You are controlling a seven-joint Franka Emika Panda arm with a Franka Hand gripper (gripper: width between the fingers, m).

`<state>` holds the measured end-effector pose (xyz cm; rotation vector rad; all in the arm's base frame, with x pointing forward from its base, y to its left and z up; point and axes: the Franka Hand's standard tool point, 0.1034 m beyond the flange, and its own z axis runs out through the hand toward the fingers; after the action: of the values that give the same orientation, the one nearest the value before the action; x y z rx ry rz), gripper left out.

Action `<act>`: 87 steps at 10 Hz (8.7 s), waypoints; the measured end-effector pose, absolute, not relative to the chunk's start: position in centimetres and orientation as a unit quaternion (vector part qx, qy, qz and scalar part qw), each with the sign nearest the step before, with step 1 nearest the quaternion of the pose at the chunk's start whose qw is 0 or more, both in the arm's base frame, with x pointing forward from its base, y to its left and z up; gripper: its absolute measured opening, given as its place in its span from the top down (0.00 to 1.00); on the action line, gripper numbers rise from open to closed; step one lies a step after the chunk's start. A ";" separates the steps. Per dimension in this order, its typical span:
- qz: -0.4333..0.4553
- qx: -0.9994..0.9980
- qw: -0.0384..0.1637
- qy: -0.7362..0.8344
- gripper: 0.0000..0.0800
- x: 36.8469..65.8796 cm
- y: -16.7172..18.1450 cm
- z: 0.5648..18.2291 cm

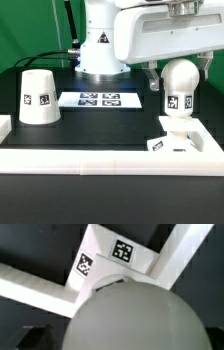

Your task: Assemble lamp

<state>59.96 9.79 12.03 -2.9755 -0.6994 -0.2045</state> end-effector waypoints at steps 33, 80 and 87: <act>0.017 -0.745 0.110 0.658 0.28 61.1 10.2 11.3; -0.062 -0.987 0.020 -0.145 0.28 61.2 9.9 11.8; -0.036 -0.974 0.030 0.220 0.28 60.6 9.3 11.5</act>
Offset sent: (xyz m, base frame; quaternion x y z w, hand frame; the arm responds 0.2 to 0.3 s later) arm 0.0000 0.0000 0.0000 0.0000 0.0000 0.0000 1.0000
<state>60.64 9.33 11.46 -3.0037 0.6776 -0.1122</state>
